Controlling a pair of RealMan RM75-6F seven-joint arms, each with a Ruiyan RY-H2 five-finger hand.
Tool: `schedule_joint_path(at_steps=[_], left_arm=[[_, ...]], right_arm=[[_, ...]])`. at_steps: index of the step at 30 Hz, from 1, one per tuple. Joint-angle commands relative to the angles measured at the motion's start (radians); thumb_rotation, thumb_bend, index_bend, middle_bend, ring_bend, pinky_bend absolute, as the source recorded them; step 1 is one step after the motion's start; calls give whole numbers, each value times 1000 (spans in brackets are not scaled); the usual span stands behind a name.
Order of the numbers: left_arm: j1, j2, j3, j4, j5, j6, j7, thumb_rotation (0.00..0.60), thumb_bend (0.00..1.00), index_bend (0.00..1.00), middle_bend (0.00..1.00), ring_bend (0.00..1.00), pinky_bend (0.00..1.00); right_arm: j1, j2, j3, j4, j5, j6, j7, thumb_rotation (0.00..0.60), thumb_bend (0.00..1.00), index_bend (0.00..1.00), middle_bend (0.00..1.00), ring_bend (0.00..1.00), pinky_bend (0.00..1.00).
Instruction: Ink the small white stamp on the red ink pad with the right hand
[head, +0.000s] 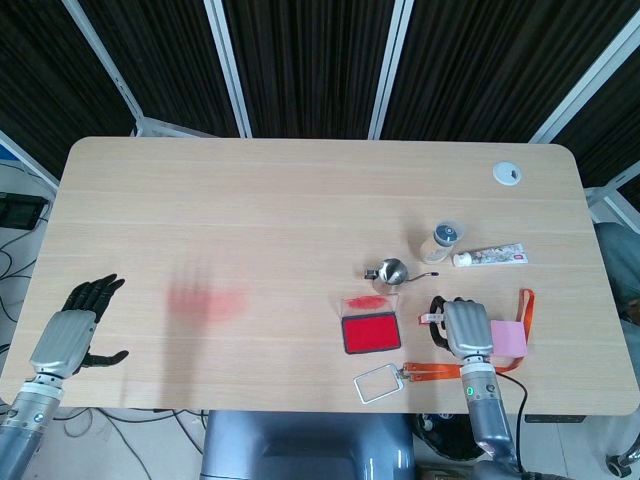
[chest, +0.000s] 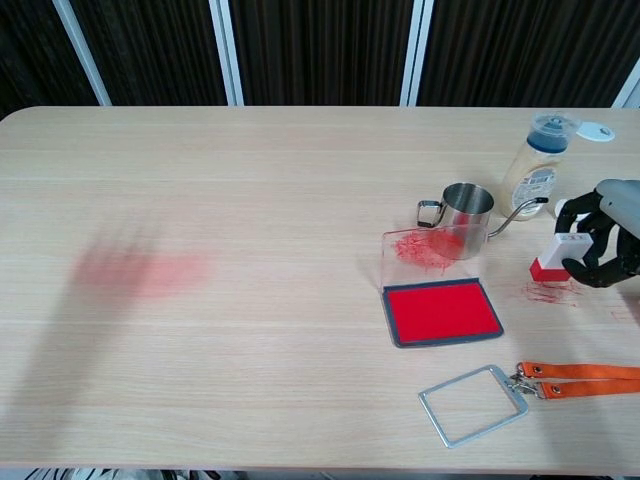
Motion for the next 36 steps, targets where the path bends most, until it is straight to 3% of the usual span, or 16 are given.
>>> schedule_joint_path(at_steps=[1, 15, 36], left_arm=[[1, -1, 0, -1, -2, 2, 2, 600, 11, 0, 0, 0, 0], [6, -5, -3, 1, 1, 11, -5, 600, 11, 0, 0, 0, 0], [6, -4, -4, -1, 0, 7, -4, 600, 11, 0, 0, 0, 0]], right_arm=[[-2, -6, -6, 22, 1, -12, 21, 600, 602, 766, 649, 490, 509], [8, -77, -7, 133, 17, -52, 60, 600, 587, 767, 617, 478, 509], [10, -99, -4, 169, 24, -63, 59, 600, 521, 758, 569, 446, 509]])
